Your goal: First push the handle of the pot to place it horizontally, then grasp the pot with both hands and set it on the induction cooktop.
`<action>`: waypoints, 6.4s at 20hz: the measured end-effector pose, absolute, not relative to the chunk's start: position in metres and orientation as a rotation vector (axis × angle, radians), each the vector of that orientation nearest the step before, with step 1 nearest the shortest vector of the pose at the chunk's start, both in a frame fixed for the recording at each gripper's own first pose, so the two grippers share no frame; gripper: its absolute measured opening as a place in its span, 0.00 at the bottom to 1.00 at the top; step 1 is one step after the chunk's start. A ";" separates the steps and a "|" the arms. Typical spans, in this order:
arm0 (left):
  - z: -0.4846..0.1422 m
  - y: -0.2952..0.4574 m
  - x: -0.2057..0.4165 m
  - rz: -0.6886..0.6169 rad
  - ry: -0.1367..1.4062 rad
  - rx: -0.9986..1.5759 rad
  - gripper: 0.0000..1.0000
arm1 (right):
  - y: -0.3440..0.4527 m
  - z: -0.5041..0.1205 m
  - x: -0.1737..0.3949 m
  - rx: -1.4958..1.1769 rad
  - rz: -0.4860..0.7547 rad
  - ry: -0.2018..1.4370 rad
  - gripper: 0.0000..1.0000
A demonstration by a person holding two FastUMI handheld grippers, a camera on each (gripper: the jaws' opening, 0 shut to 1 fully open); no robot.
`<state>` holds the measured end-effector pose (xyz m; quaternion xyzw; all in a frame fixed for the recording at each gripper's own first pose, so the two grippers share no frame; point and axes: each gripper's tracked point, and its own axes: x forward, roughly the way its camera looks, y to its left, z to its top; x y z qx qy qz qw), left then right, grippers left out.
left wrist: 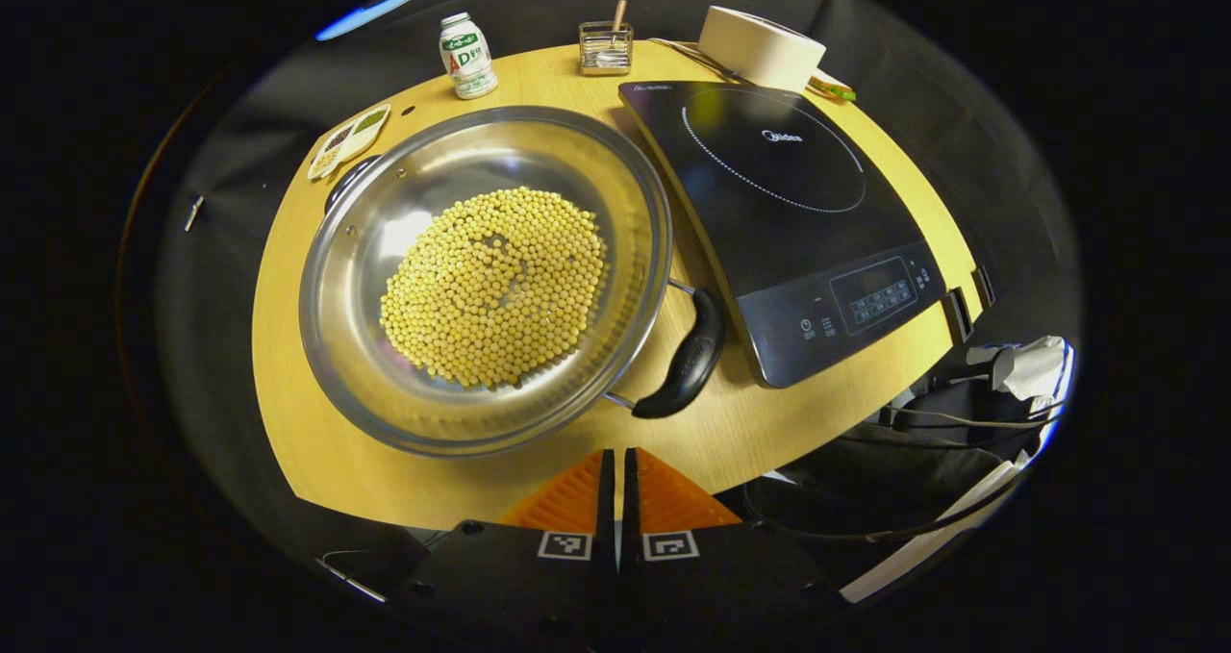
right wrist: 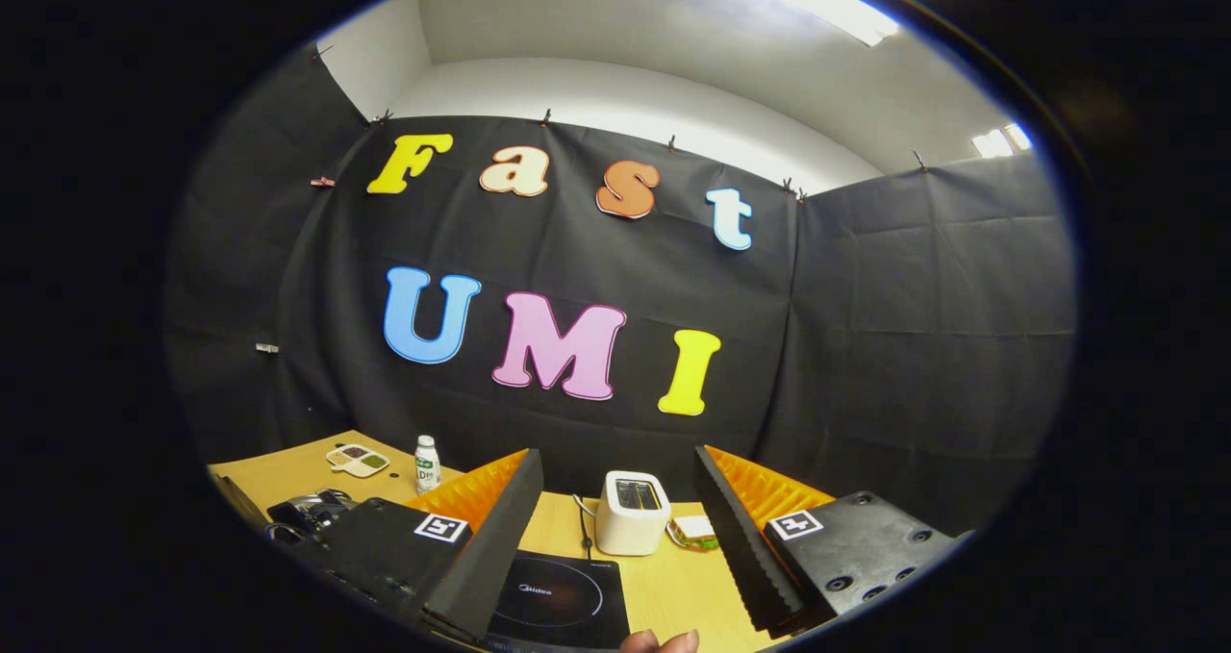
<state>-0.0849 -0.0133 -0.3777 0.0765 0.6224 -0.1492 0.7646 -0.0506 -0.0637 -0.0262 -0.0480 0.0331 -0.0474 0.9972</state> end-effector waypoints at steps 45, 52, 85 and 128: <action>-0.385 -0.098 0.099 -0.096 1.219 0.083 0.05 | -0.177 -0.109 -0.039 -0.076 -0.153 0.242 0.98; -0.352 -0.108 0.087 -0.150 1.116 0.067 0.05 | -0.157 -0.108 -0.032 -0.075 -0.121 0.248 0.98; -0.337 0.212 0.103 -0.061 0.850 -0.094 0.90 | 0.158 -0.313 0.053 0.138 0.280 0.772 0.99; -0.366 0.219 0.126 -0.101 0.967 -0.020 0.57 | 0.198 -0.403 0.032 0.109 0.282 1.188 0.53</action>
